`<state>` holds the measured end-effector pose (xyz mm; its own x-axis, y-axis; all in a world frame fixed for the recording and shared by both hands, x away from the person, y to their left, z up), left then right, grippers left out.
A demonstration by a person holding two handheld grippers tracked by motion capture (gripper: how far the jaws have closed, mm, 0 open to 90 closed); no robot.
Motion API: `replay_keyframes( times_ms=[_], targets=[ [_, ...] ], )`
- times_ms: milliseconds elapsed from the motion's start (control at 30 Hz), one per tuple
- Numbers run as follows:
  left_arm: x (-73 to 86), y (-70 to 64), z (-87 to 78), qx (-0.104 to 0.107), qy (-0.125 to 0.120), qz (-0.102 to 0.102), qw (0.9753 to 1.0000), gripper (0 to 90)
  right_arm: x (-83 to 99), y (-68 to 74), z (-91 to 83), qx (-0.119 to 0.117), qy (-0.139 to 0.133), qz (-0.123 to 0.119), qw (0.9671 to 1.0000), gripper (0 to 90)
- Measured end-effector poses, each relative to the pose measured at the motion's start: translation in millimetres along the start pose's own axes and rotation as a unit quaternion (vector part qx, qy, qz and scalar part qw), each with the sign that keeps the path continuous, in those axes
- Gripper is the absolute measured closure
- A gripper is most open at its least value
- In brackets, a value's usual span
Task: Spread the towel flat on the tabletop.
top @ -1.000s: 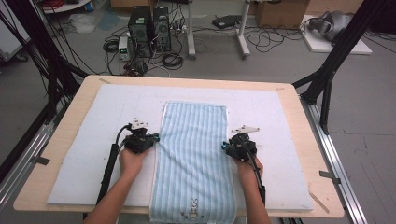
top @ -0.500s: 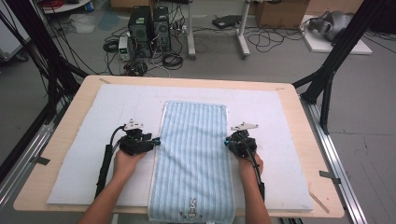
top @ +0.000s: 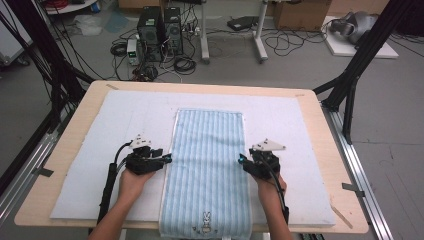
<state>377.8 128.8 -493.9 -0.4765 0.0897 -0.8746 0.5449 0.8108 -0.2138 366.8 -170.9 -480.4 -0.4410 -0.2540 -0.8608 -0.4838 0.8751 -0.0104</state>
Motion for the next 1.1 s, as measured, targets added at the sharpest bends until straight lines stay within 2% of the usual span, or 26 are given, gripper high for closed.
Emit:
replay_keyframes(
  times_ms=[67,133,200,267,333,400,500,533,600,667,700,800,933,1100],
  targets=[
    [-1.0,-0.1,-7.6,0.005,-0.021,-0.013,0.9997,52.7,8.2,4.9,-12.6,0.0,0.003,-0.011,0.9999,55.5],
    [1.3,-1.0,-13.7,0.013,-0.024,-0.017,0.9995,52.9,17.1,6.1,-21.5,-0.003,0.01,-0.008,0.9999,55.8],
    [4.7,-4.3,-17.4,0.022,-0.019,-0.011,0.9995,55.9,23.4,8.6,-26.9,-0.012,0.021,-0.004,0.9997,57.0],
    [9.6,-10.4,-21.2,0.033,-0.013,-0.004,0.9994,65.0,26.5,14.1,-31.1,-0.025,0.028,-0.002,0.9993,58.2],
    [15.0,-16.3,-22.3,0.041,-0.004,-0.005,0.9991,69.2,29.5,18.2,-33.4,-0.027,0.036,-0.007,0.999,59.3],
    [19.6,-21.6,-21.9,0.046,0.004,-0.007,0.9989,69.4,33.5,20.4,-32.7,-0.029,0.047,-0.012,0.9984,62.5],
    [24.6,-29.4,-19.7,0.053,0.011,-0.001,0.9986,69.5,44.5,22.2,-27.7,-0.03,0.069,-0.016,0.997,72.5],
    [26.2,-31.9,-18.9,0.051,0.017,0.012,0.9985,71.6,46.3,22.7,-27.0,-0.034,0.06,-0.013,0.9975,75.3],
    [28.6,-37.3,-17.3,0.047,0.029,0.045,0.9975,81.6,47.8,23.1,-28.1,-0.042,0.051,0.003,0.9978,79.6],
    [31.5,-42.2,-15.7,0.042,0.041,0.075,0.9955,88.2,48.2,25.2,-29.0,-0.046,0.052,-0.001,0.9976,85.2],
    [31.7,-43.0,-15.8,0.038,0.041,0.077,0.9954,89.3,48.2,26.2,-29.0,-0.043,0.05,-0.009,0.9978,85.7],
    [33.3,-42.3,-19.1,0.037,0.044,0.066,0.9961,89.7,48.6,27.6,-29.7,-0.041,0.051,-0.01,0.9978,86.4],
    [36.1,-43.1,-25.1,0.039,0.04,0.062,0.9965,89.8,49.9,29.0,-33.1,-0.04,0.05,-0.014,0.9978,86.6],
    [38.7,-43.7,-31.3,0.05,0.041,0.051,0.9966,89.7,52.9,32.3,-40.0,-0.041,0.054,-0.02,0.9975,86.1]
  ],
)
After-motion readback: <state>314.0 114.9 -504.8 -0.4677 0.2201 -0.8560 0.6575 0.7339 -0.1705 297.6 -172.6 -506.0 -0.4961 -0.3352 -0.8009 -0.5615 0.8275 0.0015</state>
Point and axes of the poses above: each handheld gripper's, and its own axes: z roughly forward along the jaws, x roughly out of its underside, y roughly to its left, the point moved 9 cm from there along z, roughly forward along the jaws, and after that the axes turned 7 degrees about -y, right-handed, at the moved point
